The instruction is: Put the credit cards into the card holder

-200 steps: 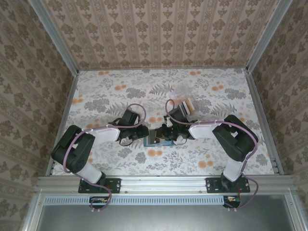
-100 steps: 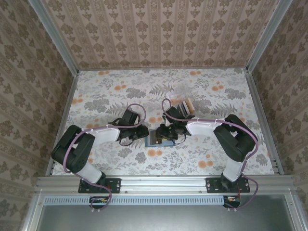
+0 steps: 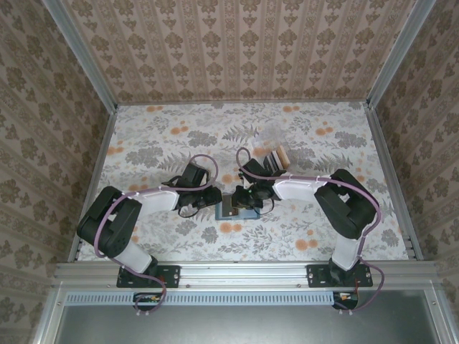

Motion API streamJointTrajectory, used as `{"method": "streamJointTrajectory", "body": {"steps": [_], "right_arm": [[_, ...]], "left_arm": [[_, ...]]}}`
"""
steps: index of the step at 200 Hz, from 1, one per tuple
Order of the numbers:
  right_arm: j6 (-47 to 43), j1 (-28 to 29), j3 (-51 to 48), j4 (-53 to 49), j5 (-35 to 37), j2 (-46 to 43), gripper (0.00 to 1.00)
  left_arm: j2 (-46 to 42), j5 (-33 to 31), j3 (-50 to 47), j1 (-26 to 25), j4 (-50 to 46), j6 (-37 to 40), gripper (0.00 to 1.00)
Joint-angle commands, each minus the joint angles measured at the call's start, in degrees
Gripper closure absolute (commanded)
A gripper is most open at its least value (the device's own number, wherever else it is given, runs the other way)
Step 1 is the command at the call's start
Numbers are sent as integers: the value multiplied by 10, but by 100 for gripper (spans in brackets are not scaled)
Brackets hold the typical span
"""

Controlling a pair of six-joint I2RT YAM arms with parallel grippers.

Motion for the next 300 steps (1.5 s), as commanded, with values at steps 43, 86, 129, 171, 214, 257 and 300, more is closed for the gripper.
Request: {"method": "streamJointTrajectory", "body": {"steps": [43, 86, 129, 171, 214, 257, 300], "right_arm": [[5, 8, 17, -9, 11, -4, 87], [17, 4, 16, -24, 34, -12, 91], [22, 0, 9, -13, 24, -22, 90], [23, -2, 11, 6, -9, -22, 84], [25, -2, 18, 1, -5, -18, 90], [30, -3, 18, 9, -14, -22, 90], [34, -8, 13, 8, -9, -31, 91]], "left_arm": [[9, 11, -6, -8, -9, -1, 71], [11, 10, -6, -8, -11, -1, 72], [12, 9, -7, -8, -12, -1, 72], [12, 9, -4, -8, -14, -1, 72], [13, 9, -4, -8, -14, 0, 72], [11, 9, -6, -8, -16, -1, 72], [10, 8, -4, -8, -16, 0, 72]]}}
